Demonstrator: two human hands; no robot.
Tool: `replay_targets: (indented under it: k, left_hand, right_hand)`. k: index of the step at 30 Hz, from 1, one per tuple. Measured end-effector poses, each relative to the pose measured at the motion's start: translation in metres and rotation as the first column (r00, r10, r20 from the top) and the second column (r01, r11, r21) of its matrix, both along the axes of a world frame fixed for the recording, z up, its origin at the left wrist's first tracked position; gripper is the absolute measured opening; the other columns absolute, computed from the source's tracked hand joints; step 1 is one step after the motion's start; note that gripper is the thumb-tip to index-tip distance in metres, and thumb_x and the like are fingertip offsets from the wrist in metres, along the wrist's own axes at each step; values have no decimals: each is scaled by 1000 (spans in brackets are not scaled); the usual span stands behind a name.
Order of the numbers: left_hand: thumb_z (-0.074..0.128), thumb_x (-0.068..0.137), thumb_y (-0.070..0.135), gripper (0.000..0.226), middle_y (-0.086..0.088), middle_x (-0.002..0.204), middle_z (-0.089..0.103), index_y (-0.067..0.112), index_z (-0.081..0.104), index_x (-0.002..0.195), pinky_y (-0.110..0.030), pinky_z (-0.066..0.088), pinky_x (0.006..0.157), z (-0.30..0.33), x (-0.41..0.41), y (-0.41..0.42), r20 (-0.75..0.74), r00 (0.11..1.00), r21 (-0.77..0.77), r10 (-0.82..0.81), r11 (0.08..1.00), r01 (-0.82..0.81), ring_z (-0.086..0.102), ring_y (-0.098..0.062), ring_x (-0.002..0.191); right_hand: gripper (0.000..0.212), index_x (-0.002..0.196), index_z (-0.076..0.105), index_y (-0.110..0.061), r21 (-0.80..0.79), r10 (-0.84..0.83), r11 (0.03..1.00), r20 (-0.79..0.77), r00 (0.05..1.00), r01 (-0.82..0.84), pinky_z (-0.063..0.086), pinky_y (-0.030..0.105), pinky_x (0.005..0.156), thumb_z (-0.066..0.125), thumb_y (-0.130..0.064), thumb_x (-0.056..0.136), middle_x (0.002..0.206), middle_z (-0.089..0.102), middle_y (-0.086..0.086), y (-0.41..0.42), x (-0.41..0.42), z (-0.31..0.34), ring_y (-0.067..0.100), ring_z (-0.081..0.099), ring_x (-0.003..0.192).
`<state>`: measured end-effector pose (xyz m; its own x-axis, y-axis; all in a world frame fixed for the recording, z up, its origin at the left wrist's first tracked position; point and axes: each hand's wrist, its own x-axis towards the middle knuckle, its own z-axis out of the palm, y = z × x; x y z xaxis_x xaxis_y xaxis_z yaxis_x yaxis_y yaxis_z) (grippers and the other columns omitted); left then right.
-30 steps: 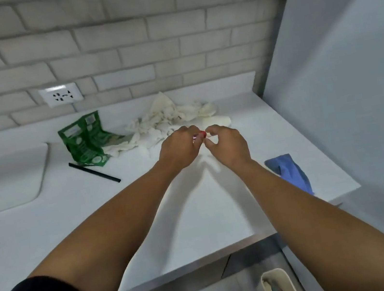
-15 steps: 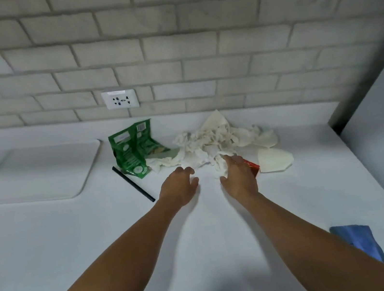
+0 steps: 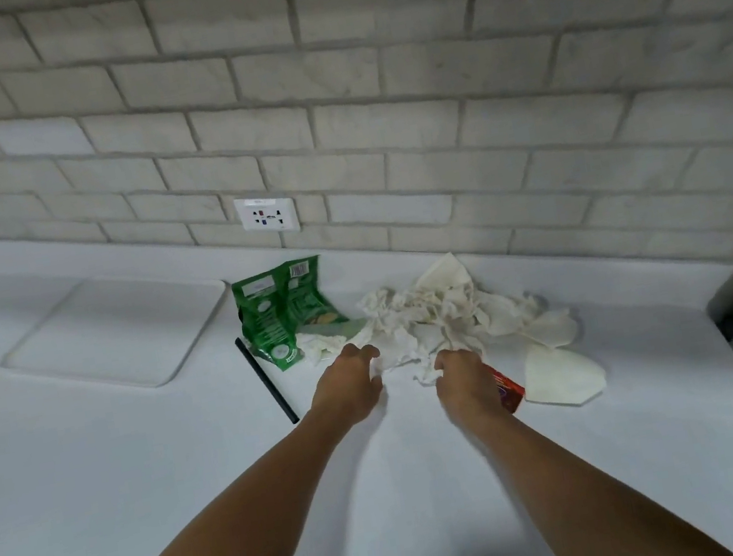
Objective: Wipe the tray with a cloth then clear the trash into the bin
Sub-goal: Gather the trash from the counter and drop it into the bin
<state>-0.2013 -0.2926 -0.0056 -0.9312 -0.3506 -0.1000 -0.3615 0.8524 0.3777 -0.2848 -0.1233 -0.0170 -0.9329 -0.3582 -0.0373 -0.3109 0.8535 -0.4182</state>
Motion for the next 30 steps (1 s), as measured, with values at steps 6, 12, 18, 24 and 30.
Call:
replay_targets:
  k: [6,12,18,24,30]
  left_hand:
    - [59,92,25,54,-6,139,44,29,42,143,-42,53,91,-3,-22,11,19,1000,7,1,1000,-1,61,-31,110]
    - [54,93,18,49,-6,124,49,33,45,139,-40,55,85,-15,-39,16,82,997,-74,6,997,1,59,-29,109]
    - [48,97,17,26,-8,115,62,21,64,117,-37,54,84,-17,-46,18,84,996,-99,32,995,-24,63,-29,102]
    - [47,99,28,28,-5,106,72,22,71,112,-32,54,73,15,-46,5,-39,999,-131,17,991,-22,68,-27,93]
    - [44,103,35,32,-5,104,70,20,71,112,-39,56,75,54,-37,-2,-243,970,-162,-16,986,-25,67,-28,91]
  right_hand:
    - [6,71,54,-23,-363,-85,927,54,995,99,42,25,57,56,-27,74,70,55,-7,4,-34,41,18,54,67]
    - [17,62,44,-12,-500,-240,839,11,971,213,35,29,49,49,-26,70,55,49,1,25,-42,49,20,41,52]
    - [24,62,38,-14,-507,-224,838,22,974,204,34,30,50,54,-26,74,52,42,0,38,-42,36,15,33,50]
    - [23,62,40,-17,-556,-171,811,69,983,180,31,21,36,54,-26,77,49,45,-5,28,-31,36,12,38,38]
    - [13,71,48,-19,-545,-140,829,11,990,123,39,27,60,54,-27,78,70,53,-6,17,-23,45,15,43,63]
